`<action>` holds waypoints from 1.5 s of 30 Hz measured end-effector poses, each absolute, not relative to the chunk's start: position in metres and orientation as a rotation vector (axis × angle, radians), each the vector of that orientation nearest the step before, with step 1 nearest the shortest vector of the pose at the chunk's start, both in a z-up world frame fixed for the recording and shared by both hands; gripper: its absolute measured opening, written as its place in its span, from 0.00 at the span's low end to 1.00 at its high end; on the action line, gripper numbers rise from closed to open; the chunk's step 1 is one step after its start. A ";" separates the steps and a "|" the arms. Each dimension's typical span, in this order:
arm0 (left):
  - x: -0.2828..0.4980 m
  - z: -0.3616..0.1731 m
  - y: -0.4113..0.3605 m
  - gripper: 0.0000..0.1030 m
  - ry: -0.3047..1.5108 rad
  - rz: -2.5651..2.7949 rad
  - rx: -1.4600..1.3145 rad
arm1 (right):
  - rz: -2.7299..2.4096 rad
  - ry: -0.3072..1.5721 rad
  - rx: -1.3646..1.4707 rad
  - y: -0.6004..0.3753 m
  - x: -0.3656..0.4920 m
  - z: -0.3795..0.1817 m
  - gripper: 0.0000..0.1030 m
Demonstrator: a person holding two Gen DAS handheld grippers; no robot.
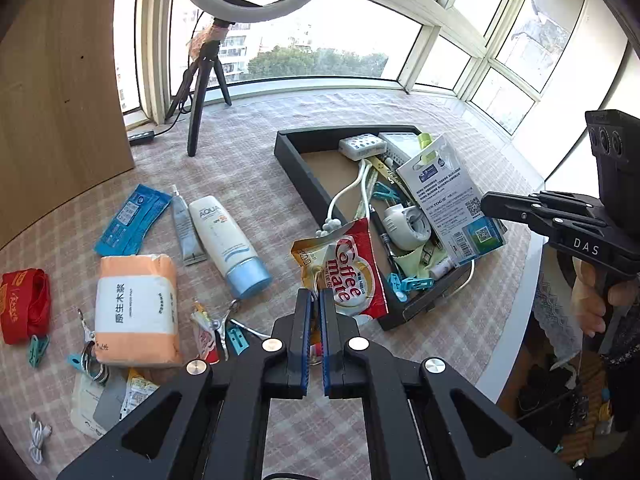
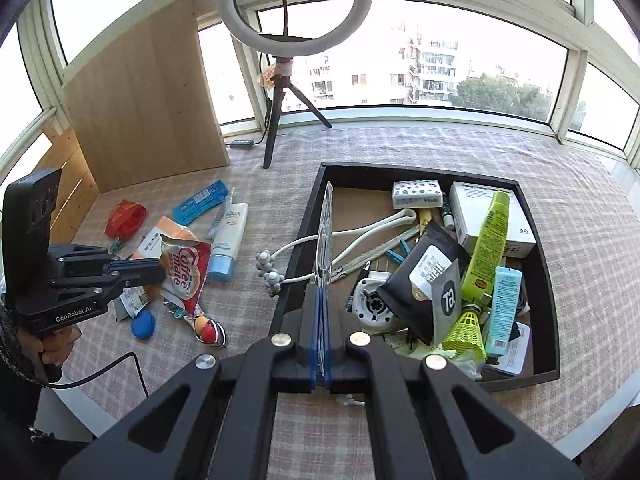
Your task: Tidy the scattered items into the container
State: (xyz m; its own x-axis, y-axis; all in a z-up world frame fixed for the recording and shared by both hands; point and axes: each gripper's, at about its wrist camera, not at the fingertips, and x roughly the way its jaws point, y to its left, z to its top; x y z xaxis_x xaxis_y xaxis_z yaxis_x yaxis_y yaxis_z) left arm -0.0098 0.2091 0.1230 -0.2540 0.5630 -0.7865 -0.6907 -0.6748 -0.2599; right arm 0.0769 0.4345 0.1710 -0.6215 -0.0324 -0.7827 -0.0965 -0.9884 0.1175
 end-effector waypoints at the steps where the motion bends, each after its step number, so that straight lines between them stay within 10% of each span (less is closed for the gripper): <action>1: -0.010 0.124 0.225 0.03 0.189 1.990 -1.164 | 2.766 0.241 -1.340 0.448 0.078 0.171 0.01; 9: -0.006 0.129 0.323 0.04 0.251 1.912 -1.105 | 2.657 0.249 -1.345 0.522 0.080 0.161 0.03; 13: -0.009 0.123 0.356 0.30 0.291 1.918 -1.159 | 2.617 0.286 -1.275 0.537 0.080 0.161 0.35; 45: -0.074 0.090 0.098 0.29 0.177 2.281 -1.453 | 2.986 0.351 -1.694 0.303 -0.042 0.122 0.35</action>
State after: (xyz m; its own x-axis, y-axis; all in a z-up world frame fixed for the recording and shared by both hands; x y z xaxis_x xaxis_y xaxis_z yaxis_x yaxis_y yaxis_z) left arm -0.0744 0.0978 0.0902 -0.3596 0.2852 -0.8884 -0.4186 -0.9003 -0.1196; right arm -0.0423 0.3027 0.1218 -0.4823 -0.3611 -0.7981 0.1660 -0.9322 0.3215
